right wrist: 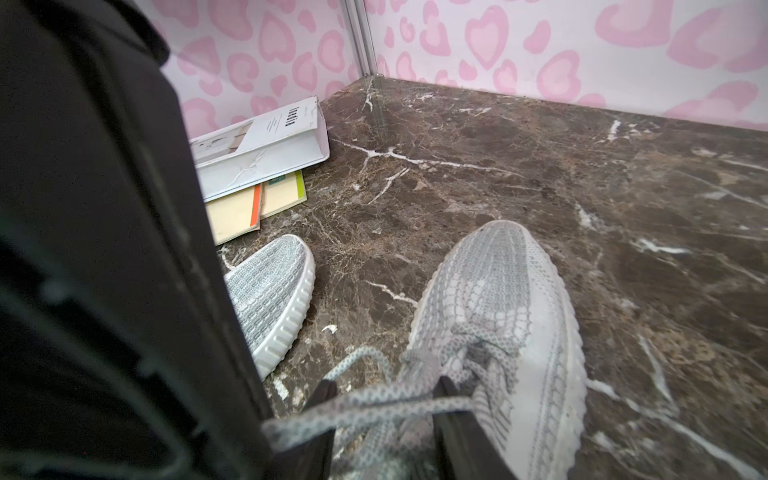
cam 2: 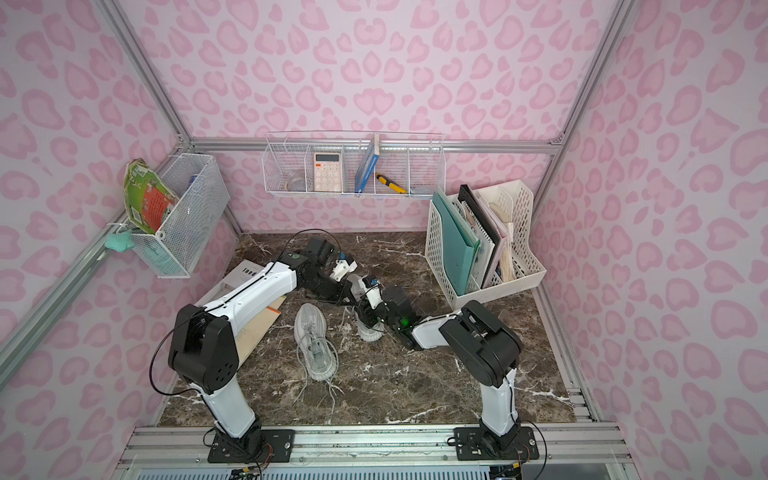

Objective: Tie the shoes
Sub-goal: Tie the shoelace on the shoe.

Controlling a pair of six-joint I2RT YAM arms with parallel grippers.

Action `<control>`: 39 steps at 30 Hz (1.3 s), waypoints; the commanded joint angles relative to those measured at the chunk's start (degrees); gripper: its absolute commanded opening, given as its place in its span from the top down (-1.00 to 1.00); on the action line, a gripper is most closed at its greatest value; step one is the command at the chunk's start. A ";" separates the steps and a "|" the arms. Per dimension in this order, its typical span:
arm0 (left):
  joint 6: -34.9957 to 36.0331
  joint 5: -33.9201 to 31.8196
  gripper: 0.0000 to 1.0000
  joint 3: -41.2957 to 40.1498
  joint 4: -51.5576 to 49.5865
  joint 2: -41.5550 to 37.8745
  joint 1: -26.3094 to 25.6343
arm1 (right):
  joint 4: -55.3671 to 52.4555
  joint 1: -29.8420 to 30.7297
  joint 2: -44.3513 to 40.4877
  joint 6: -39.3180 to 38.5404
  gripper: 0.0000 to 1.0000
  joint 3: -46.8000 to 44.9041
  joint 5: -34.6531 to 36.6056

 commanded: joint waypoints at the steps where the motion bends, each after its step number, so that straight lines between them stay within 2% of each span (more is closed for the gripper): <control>1: -0.49 2.98 1.00 -0.10 -2.18 -0.32 -0.02 | 5.48 -0.15 -0.34 -0.09 0.15 -0.65 4.23; 10: -1.25 5.62 1.00 0.02 -1.59 -0.10 0.00 | 9.39 -0.06 0.22 -2.78 0.22 -1.85 9.87; 18: -1.89 5.97 1.00 0.71 -1.72 0.65 0.04 | 13.45 0.11 1.12 -5.82 0.12 -3.62 11.26; 22: -1.97 5.82 1.00 1.15 -1.76 0.95 0.04 | 15.54 0.10 1.09 -7.30 0.24 -5.07 10.70; 26: -2.22 5.64 1.00 1.57 -1.82 1.30 0.13 | 16.33 -0.13 0.99 -7.75 0.57 -5.89 9.47; 29: -2.20 5.62 1.00 1.80 -1.75 1.48 0.13 | 16.83 -0.40 0.73 -8.01 0.72 -6.61 8.09; 39: -2.77 4.17 1.00 2.81 -1.30 2.40 0.31 | 16.19 -1.81 -0.55 -6.72 1.00 -7.69 1.52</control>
